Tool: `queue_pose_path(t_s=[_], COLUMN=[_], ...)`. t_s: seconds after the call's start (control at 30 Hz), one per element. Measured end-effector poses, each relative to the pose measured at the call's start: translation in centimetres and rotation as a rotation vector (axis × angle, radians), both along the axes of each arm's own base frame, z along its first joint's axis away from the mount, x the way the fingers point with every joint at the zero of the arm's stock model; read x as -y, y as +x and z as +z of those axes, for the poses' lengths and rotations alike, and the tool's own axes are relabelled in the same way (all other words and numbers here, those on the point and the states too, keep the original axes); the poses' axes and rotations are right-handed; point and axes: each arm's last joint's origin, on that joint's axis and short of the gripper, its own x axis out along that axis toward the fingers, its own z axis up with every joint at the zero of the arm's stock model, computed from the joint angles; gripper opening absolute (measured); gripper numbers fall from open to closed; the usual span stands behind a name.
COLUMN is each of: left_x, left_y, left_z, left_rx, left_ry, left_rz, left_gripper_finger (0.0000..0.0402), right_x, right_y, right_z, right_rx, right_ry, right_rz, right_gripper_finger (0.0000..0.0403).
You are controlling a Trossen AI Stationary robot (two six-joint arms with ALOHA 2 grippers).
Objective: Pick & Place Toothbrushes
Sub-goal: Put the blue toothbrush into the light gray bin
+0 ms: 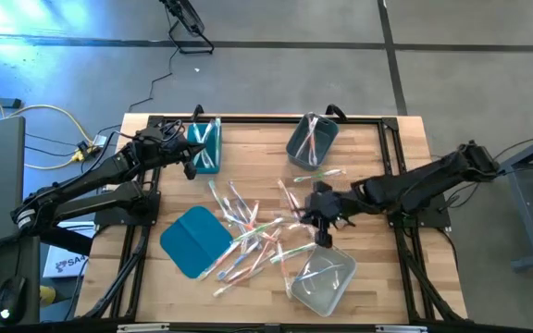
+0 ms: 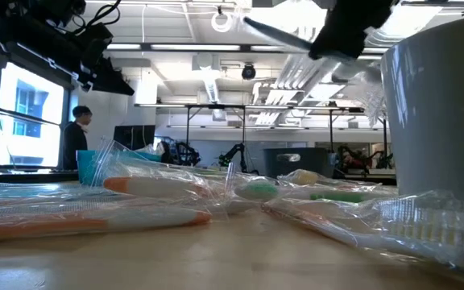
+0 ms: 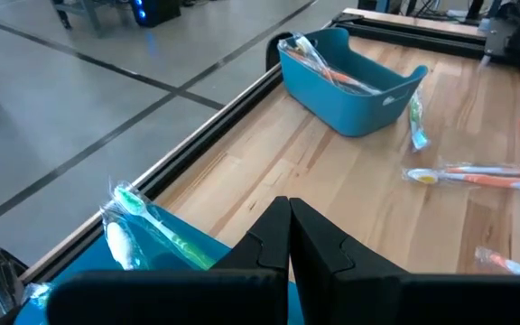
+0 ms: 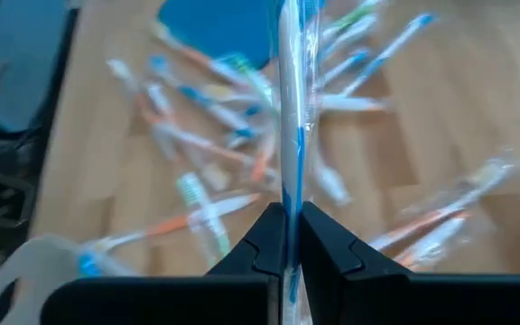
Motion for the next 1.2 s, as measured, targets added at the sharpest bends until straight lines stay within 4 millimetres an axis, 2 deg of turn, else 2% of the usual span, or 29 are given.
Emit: queue_pose_path(t_s=[0.33, 0.67, 0.8, 0.97, 1.07, 1.2], left_x=[0.0, 0.2, 0.3, 0.4, 0.5, 0.5], left_y=[0.0, -0.1, -0.1, -0.2, -0.3, -0.3], left_z=[-0.2, -0.5, -0.5, -0.9, -1.1, -1.2], left_rx=[-0.008, -0.008, 0.019, -0.010, -0.024, -0.031], left_ry=[-0.020, -0.093, -0.144, -0.180, -0.205, -0.217], left_rz=[0.002, -0.026, -0.015, -0.028, -0.025, -0.021], left_gripper_finger=[0.0001, 0.0001, 0.0001, 0.0001, 0.0001, 0.0001], right_x=[-4.7, -6.5, -7.5, -8.8, -9.2, -9.6], right_y=[-1.7, -3.2, -3.1, -2.3, -1.9, -1.7], right_z=[-0.1, -0.6, -1.8, -4.5, -6.1, -7.1], right_rx=[-0.028, -0.096, -0.141, -0.254, -0.329, -0.396], right_ry=[0.101, 0.052, 0.025, 0.025, 0.048, 0.105], right_rz=[0.103, 0.165, 0.190, 0.242, 0.260, 0.302], right_gripper_finger=[0.0011, 0.0011, 0.0011, 0.0011, 0.0011, 0.0011])
